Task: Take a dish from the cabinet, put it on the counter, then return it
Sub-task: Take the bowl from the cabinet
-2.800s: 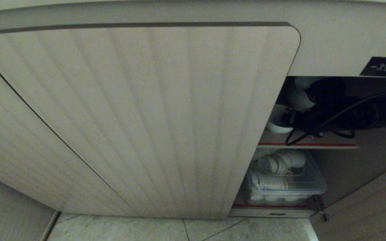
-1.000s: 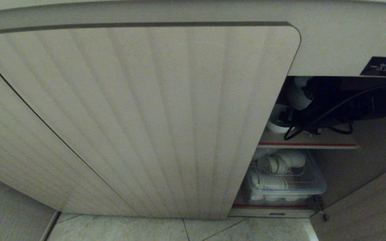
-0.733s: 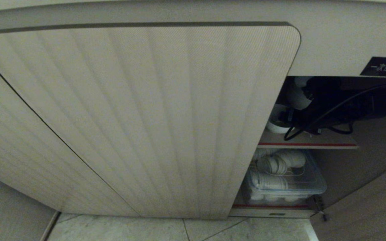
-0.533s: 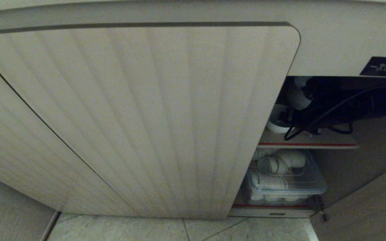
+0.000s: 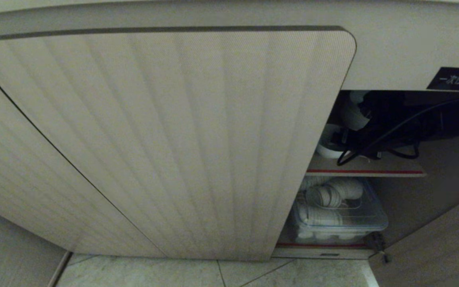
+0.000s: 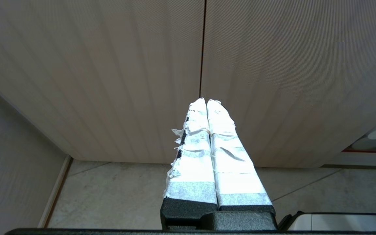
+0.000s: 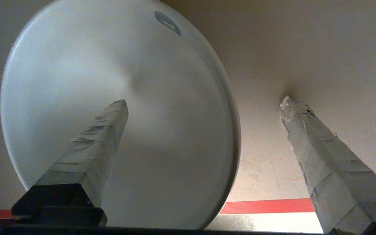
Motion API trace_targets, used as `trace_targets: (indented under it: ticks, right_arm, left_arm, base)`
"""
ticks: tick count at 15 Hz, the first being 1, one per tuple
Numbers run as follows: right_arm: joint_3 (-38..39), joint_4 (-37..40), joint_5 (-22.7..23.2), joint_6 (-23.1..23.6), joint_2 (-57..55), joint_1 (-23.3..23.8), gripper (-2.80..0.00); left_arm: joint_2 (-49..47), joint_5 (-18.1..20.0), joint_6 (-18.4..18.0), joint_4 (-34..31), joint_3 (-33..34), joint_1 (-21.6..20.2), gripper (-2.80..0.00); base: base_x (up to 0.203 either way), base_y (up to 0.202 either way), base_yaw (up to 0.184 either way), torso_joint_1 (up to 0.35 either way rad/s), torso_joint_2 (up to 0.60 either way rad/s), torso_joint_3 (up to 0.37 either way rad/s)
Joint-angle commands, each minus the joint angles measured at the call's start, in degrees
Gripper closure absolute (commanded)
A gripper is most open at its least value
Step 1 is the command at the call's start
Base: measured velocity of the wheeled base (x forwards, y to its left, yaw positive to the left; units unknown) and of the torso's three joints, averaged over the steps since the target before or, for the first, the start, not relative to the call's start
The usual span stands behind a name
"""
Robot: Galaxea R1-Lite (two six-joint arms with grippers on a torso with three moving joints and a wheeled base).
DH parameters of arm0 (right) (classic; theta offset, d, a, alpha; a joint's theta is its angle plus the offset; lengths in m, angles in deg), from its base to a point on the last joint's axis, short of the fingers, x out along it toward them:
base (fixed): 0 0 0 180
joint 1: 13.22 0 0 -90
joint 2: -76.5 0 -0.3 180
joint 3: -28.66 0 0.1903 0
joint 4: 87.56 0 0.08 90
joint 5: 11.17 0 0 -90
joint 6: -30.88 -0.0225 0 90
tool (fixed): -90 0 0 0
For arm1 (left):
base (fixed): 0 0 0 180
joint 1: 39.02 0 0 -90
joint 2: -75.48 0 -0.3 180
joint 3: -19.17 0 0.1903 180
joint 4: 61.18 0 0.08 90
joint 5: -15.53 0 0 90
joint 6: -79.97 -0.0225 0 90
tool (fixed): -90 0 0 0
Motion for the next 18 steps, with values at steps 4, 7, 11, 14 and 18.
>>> trace_targets:
  ticks: [4, 7, 11, 14, 18]
  right_arm:
    - [0.0, -0.1, -0.1, -0.1, -0.2, -0.1, -2.80]
    - [0.0, -0.3, -0.1, -0.1, -0.2, -0.1, -2.80]
    - [-0.5, -1.0, -0.1, -0.1, -0.3, -0.1, -2.80]
    - [-0.8, -1.1, -0.1, 0.0, -0.3, -0.1, -2.80]
    - [-0.8, -1.2, -0.2, 0.7, -0.4, -0.1, -2.80]
  left_arm:
    - [0.0, 0.0, 0.0, 0.0, 0.0, 0.0, 0.00]
    - [0.0, 0.0, 0.0, 0.0, 0.0, 0.0, 0.00]
    - [0.0, 0.0, 0.0, 0.0, 0.0, 0.0, 0.00]
    - [0.0, 0.0, 0.0, 0.0, 0.0, 0.0, 0.00]
    - [0.0, 0.0, 0.0, 0.0, 0.0, 0.0, 0.00]
  base:
    - [0.000, 0.000, 0.000, 0.000, 0.00, 0.000]
    - [0.000, 0.000, 0.000, 0.000, 0.00, 0.000]
    - [0.000, 0.000, 0.000, 0.000, 0.00, 0.000]
    - [0.000, 0.000, 0.000, 0.000, 0.00, 0.000]
    - [0.000, 0.000, 0.000, 0.000, 0.00, 0.000]
